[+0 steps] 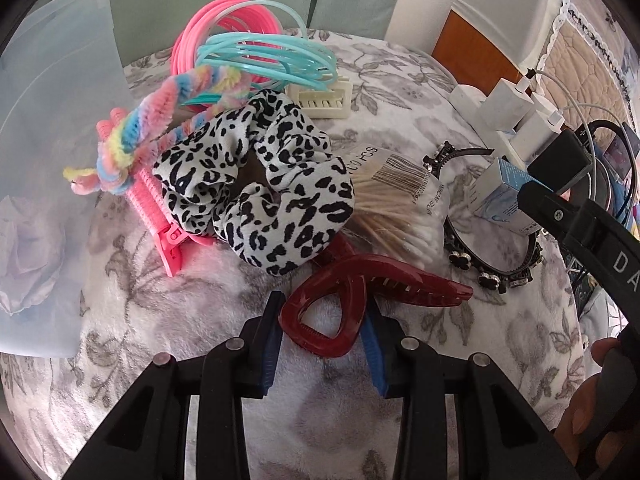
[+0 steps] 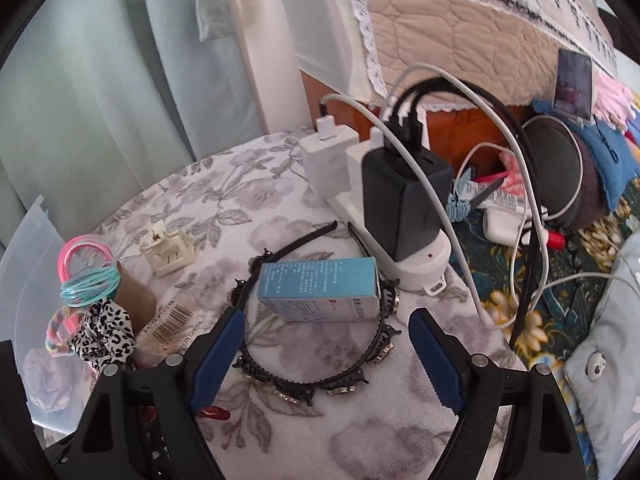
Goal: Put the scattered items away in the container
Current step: 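Grasp the red claw clip with left gripper while right grasps the blue medicine box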
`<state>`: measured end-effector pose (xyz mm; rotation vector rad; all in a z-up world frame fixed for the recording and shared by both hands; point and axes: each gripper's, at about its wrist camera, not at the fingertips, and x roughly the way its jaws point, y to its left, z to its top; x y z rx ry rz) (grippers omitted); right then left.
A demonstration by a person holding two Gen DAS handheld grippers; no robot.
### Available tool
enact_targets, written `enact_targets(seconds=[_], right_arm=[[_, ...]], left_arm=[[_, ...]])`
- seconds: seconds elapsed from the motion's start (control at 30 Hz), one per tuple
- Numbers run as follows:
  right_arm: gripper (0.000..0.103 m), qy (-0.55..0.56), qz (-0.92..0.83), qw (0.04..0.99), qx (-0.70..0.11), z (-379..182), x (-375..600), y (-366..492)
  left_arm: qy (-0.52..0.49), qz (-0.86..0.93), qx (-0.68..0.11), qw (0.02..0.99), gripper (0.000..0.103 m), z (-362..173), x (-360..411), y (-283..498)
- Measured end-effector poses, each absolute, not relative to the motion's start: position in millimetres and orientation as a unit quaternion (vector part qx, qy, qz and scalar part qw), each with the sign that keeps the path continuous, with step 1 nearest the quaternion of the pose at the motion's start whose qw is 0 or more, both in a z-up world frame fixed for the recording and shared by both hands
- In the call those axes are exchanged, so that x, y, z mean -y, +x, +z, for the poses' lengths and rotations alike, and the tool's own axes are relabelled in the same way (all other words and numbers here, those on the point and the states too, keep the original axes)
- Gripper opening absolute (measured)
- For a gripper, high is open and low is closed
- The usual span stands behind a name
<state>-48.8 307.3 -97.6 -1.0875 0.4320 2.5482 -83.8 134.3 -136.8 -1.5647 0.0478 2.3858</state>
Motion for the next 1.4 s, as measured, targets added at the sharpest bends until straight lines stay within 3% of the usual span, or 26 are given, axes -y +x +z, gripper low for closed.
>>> enact_targets(seconds=[0.4, 0.53, 0.77, 1.13, 1.4], right_arm=[[0.086, -0.410, 0.885, 0.173, -0.134, -119.4, -298.6, -86.2], [0.075, -0.416, 0.878, 0.194, -0.137, -124.1, -304.4, -91.5], [0.074, -0.409, 0.879, 0.199, -0.145, -120.5, -310.9, -89.7], [0.074, -0.369, 0.899, 0.185, -0.147, -78.2, -303.0, -64.9], [0.074, -0.321, 0.919, 0.175, -0.147, -28.8, -287.4, -29.4]], left_arm=[[-0.547, 0.823, -0.014, 0.153, 0.039, -139.0, -135.3, -91.0], [-0.548, 0.822, -0.009, 0.156, 0.039, -139.0, -134.2, -93.7], [-0.549, 0.821, -0.002, 0.156, 0.038, -138.4, -133.3, -96.0], [-0.549, 0.822, 0.019, 0.146, 0.038, -123.9, -120.4, -86.4], [-0.517, 0.842, 0.035, 0.152, 0.036, -82.6, -108.6, -63.6]])
